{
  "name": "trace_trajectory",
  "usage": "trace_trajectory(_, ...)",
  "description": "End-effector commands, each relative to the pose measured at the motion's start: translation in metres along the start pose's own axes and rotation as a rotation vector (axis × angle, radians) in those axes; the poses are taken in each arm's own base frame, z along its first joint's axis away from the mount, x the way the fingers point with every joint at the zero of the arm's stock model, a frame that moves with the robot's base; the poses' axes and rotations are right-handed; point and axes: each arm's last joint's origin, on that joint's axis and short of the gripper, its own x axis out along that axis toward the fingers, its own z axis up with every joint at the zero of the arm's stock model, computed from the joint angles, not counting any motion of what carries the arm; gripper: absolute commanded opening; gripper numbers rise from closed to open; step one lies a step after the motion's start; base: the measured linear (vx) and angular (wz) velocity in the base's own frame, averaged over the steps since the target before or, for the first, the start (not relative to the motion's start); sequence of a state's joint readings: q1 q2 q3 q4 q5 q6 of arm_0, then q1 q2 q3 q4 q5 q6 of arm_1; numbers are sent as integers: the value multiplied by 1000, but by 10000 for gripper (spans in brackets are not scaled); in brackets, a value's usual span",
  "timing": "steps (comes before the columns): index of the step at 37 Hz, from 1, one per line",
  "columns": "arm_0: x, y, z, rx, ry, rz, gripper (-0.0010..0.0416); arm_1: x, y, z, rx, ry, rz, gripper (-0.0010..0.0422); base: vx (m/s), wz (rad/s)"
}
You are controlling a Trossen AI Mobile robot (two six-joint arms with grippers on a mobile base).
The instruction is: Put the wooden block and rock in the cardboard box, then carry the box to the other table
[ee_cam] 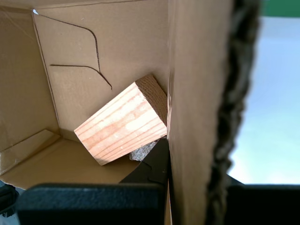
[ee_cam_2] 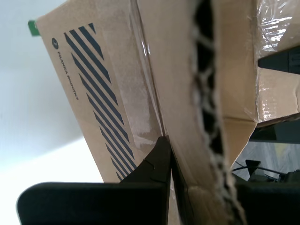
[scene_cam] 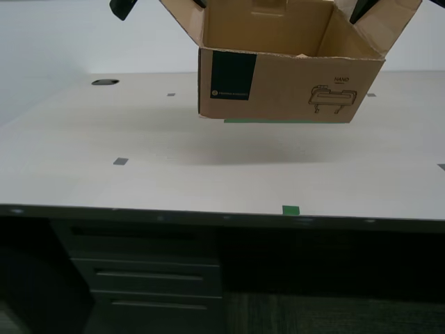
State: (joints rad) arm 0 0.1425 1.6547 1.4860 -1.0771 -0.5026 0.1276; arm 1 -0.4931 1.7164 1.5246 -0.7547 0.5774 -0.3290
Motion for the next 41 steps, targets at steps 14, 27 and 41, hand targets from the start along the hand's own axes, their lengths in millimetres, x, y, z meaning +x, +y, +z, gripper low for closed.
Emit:
trace_trajectory(14,-1,5,-2,2,9,23,-1,-1,-2,-2,50,18,-19,-1,-110,80)
trace_trajectory(27,-9,8,-8,-38,15,22,-1,-2,-4,-4,7,29,-14,-1,-74,112)
trace_trajectory(41,-10,6,-12,-48,42,-49,-1,0,-7,-9,-27,69,-3,-1,-6,169)
